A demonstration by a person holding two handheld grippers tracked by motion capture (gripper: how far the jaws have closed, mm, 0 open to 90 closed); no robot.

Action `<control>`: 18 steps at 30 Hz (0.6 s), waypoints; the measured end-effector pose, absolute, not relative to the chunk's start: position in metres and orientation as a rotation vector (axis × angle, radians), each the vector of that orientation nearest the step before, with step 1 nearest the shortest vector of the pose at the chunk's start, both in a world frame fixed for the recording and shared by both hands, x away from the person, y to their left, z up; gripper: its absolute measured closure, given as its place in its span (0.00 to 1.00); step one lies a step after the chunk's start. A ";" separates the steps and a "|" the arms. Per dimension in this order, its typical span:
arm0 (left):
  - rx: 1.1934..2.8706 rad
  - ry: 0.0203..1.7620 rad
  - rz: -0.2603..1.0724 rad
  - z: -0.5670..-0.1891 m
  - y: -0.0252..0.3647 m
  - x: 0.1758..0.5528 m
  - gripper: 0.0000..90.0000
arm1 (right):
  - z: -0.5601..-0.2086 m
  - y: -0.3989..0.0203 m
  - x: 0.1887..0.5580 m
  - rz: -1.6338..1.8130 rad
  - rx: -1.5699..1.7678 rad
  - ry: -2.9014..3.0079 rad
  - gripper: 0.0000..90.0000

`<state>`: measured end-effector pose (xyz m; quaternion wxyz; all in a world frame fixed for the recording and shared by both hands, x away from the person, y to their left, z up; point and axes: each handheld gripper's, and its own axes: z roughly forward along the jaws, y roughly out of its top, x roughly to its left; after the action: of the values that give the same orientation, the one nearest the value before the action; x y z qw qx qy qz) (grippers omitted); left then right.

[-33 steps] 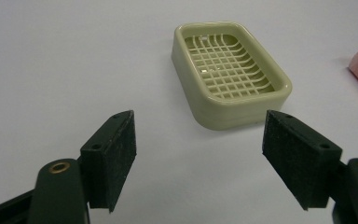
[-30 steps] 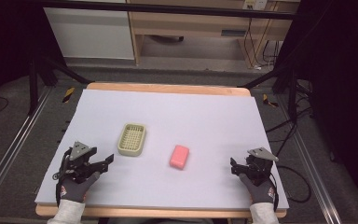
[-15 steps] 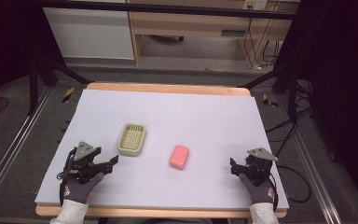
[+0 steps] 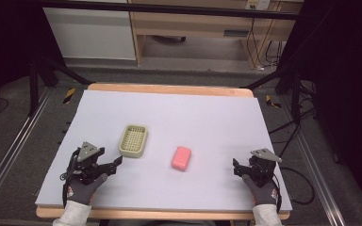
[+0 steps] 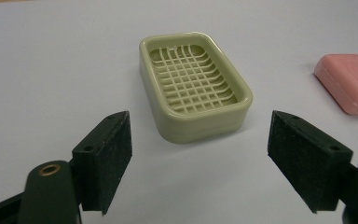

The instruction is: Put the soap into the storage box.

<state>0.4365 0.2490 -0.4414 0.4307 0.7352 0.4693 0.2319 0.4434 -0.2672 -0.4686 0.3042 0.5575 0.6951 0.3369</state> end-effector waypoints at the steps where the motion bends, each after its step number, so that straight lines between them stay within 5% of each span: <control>1: 1.835 1.170 0.577 -0.441 0.249 0.437 0.24 | -0.469 -0.267 0.444 0.893 1.478 1.840 0.06; 18: 1.825 1.147 0.590 -0.432 0.241 0.437 0.24 | -0.468 -0.266 0.443 0.893 1.473 1.840 0.07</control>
<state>0.4367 0.2413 -0.4325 0.4381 0.7340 0.4615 0.2373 0.4435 -0.2660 -0.4679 0.3059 0.5565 0.6950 0.3372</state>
